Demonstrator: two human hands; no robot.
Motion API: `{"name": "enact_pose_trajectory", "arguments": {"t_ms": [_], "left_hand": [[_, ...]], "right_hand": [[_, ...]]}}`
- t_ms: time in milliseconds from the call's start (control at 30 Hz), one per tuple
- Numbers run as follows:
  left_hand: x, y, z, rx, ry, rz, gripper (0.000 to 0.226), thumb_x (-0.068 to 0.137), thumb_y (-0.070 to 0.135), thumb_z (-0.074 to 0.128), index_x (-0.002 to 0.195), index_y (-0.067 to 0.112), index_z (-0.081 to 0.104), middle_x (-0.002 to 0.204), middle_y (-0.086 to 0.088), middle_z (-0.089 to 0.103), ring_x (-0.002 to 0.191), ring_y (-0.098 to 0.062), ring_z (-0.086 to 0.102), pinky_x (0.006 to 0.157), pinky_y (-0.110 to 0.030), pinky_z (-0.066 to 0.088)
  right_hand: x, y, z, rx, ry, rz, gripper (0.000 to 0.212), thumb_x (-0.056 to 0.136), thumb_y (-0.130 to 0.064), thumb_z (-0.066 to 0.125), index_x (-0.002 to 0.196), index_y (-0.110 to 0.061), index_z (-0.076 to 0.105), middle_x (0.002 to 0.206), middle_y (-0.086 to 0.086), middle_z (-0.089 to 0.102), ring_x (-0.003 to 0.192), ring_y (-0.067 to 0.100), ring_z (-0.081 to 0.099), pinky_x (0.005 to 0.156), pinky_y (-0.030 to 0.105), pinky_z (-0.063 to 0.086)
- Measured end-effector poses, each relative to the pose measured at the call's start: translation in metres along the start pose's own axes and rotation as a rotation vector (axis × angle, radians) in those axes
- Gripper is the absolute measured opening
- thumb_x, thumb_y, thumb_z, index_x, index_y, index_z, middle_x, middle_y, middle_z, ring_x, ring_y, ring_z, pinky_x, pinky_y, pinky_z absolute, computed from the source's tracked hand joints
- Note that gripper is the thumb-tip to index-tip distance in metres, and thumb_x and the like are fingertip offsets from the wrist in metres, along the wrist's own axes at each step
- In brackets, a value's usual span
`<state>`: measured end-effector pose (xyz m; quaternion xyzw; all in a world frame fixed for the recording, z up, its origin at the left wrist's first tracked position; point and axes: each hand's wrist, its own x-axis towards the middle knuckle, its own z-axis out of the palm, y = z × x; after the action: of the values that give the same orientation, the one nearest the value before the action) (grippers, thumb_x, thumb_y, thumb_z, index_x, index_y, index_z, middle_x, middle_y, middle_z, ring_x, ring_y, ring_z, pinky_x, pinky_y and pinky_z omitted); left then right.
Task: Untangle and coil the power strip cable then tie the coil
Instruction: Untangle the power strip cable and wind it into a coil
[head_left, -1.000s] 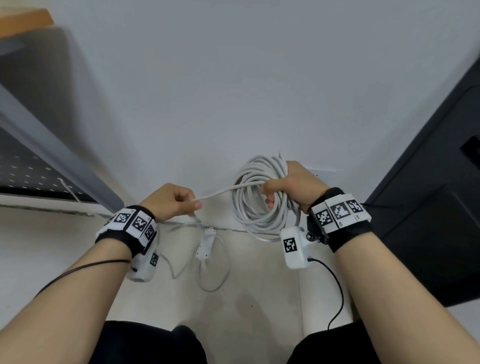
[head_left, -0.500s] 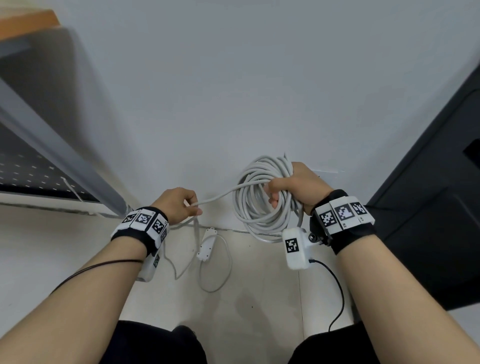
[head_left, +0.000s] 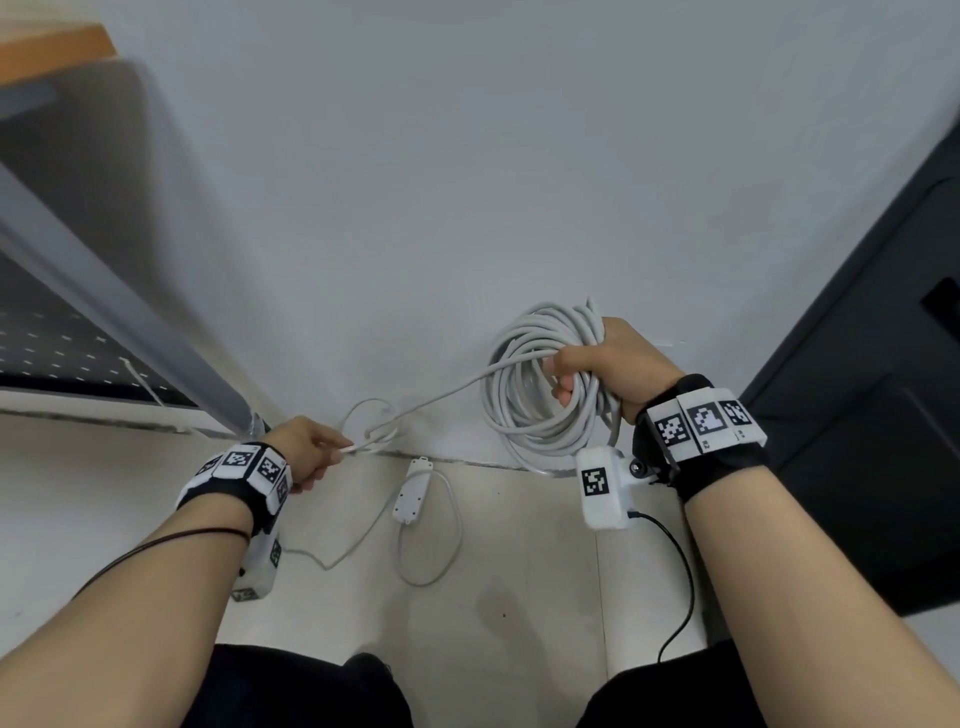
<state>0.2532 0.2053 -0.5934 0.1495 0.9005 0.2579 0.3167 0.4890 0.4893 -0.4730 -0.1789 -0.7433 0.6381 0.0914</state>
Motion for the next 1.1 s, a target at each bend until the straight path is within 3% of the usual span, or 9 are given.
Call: {"name": "enact_pose_trajectory", "arguments": {"t_ms": [167,267,367,500,567,633,800,967,1100], "left_hand": [[0.005,-0.024,0.001,-0.029,0.0,-0.123,0.024,0.095,0.016,0.059,0.078,0.011,0.075,0.054,-0.006,0.058,0.04,-0.019,0.049,0.049,-0.024,0.043],[0.006,-0.03,0.0,-0.027,0.005,-0.14,0.022,0.095,0.016,0.06,0.08,0.009,0.074,0.055,-0.007,0.063,0.045,-0.022,0.058,0.053,-0.026,0.046],[0.007,-0.027,-0.002,-0.006,-0.03,-0.056,0.018,0.092,0.012,0.064,0.078,0.007,0.073,0.058,-0.005,0.067,0.05,-0.019,0.062,0.054,-0.025,0.048],[-0.002,0.001,-0.003,-0.014,-0.141,0.139,0.002,0.086,0.017,0.074,0.084,0.017,0.072,0.055,-0.002,0.055,0.049,-0.017,0.044,0.048,-0.021,0.033],[-0.004,0.016,-0.003,-0.084,-0.159,0.151,0.008,0.086,0.03,0.074,0.082,0.024,0.075,0.049,0.0,0.043,0.044,-0.015,0.033,0.047,-0.021,0.024],[-0.007,0.029,0.0,-0.104,-0.158,0.187,0.019,0.091,0.028,0.069,0.076,0.018,0.077,0.044,0.001,0.036,0.038,-0.013,0.028,0.043,-0.018,0.023],[-0.017,0.046,0.013,-0.057,-0.233,0.19,0.021,0.096,0.002,0.053,0.081,0.007,0.067,0.055,-0.005,0.056,0.044,-0.014,0.042,0.043,-0.021,0.034],[-0.019,0.057,0.013,0.0,-0.209,0.213,0.012,0.092,0.023,0.067,0.087,0.021,0.078,0.043,0.004,0.037,0.035,-0.01,0.029,0.037,-0.015,0.026],[-0.015,0.049,0.014,0.017,-0.184,0.226,0.017,0.093,0.003,0.061,0.084,0.011,0.073,0.049,0.001,0.058,0.038,-0.005,0.047,0.038,-0.014,0.035]], "right_hand": [[-0.002,-0.002,-0.005,0.107,0.006,0.01,0.026,0.072,-0.001,0.065,0.048,-0.013,0.065,0.049,0.01,0.057,0.049,0.027,0.057,0.058,0.035,0.052],[-0.004,-0.003,-0.009,0.16,0.009,0.012,0.035,0.078,0.004,0.063,0.049,-0.014,0.066,0.049,0.009,0.055,0.046,0.024,0.057,0.053,0.031,0.051],[-0.005,-0.003,-0.012,0.168,0.033,0.011,0.041,0.082,0.006,0.061,0.048,-0.015,0.065,0.048,0.008,0.055,0.046,0.023,0.057,0.052,0.03,0.05],[-0.003,-0.005,-0.011,0.162,0.037,-0.001,0.042,0.083,0.006,0.06,0.048,-0.017,0.066,0.048,0.007,0.056,0.046,0.023,0.058,0.05,0.029,0.05],[-0.002,-0.004,-0.01,0.161,0.032,0.006,0.04,0.082,0.005,0.061,0.049,-0.016,0.066,0.048,0.007,0.056,0.046,0.023,0.058,0.051,0.029,0.051],[-0.002,-0.004,-0.01,0.167,0.035,0.015,0.032,0.078,0.002,0.064,0.051,-0.015,0.067,0.049,0.008,0.056,0.046,0.023,0.058,0.052,0.03,0.051],[-0.003,-0.003,-0.011,0.114,0.05,0.021,0.019,0.07,-0.005,0.066,0.053,-0.011,0.066,0.05,0.01,0.058,0.048,0.026,0.059,0.055,0.032,0.052],[-0.003,-0.002,-0.009,0.103,0.051,0.025,0.018,0.07,-0.006,0.067,0.053,-0.012,0.067,0.05,0.01,0.058,0.048,0.027,0.059,0.057,0.034,0.052],[-0.002,-0.002,-0.007,0.086,0.048,0.035,0.015,0.068,-0.007,0.067,0.054,-0.009,0.066,0.051,0.012,0.059,0.05,0.029,0.059,0.06,0.037,0.051]]}}
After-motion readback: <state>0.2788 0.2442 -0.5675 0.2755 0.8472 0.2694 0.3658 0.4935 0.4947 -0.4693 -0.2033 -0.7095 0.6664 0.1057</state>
